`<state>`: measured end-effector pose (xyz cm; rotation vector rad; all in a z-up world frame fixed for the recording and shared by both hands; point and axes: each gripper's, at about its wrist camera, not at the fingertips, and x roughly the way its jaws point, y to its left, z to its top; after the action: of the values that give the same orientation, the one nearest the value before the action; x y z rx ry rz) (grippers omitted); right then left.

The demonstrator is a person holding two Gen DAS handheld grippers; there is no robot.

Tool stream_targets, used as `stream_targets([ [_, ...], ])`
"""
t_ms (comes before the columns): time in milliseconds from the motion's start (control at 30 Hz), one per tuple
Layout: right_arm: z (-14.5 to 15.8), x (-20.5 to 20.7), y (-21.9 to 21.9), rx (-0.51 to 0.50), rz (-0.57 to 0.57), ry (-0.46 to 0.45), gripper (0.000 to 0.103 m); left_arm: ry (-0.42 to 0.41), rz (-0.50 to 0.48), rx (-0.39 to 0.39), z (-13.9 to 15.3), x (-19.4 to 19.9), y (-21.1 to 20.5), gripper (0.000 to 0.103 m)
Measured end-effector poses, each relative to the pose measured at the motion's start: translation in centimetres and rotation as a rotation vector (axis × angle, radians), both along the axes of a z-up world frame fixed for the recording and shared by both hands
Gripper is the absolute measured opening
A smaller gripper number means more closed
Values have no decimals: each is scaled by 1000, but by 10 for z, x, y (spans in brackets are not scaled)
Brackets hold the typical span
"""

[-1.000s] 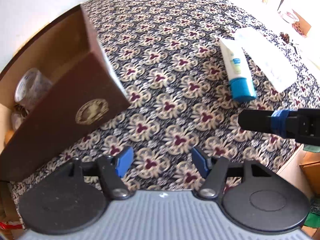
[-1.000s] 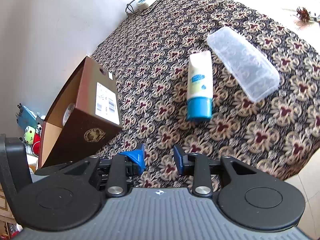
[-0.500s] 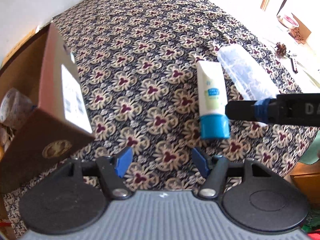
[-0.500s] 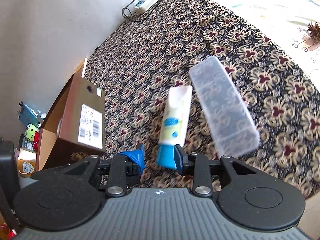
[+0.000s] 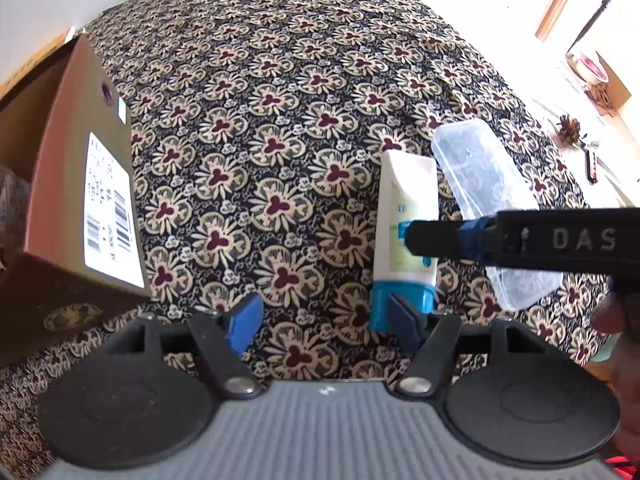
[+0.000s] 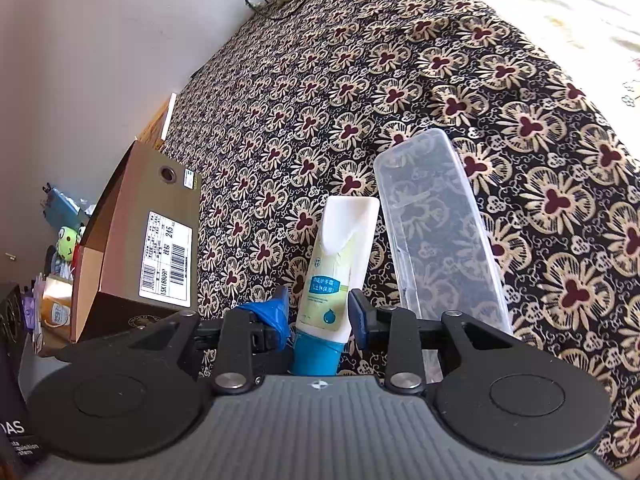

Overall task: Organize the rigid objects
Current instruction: 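Close the right tool on the lotion tube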

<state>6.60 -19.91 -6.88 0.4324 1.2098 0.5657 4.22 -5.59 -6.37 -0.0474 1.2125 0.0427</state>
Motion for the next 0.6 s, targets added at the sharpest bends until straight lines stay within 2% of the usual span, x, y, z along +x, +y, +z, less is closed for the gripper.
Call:
stream_targets([
  [67, -3, 5, 3, -8, 12, 11, 19, -2, 6, -10, 0, 2, 0, 70],
  [600, -7, 29, 24, 8, 97, -26, 18, 0, 20, -137, -12, 16, 6, 73],
])
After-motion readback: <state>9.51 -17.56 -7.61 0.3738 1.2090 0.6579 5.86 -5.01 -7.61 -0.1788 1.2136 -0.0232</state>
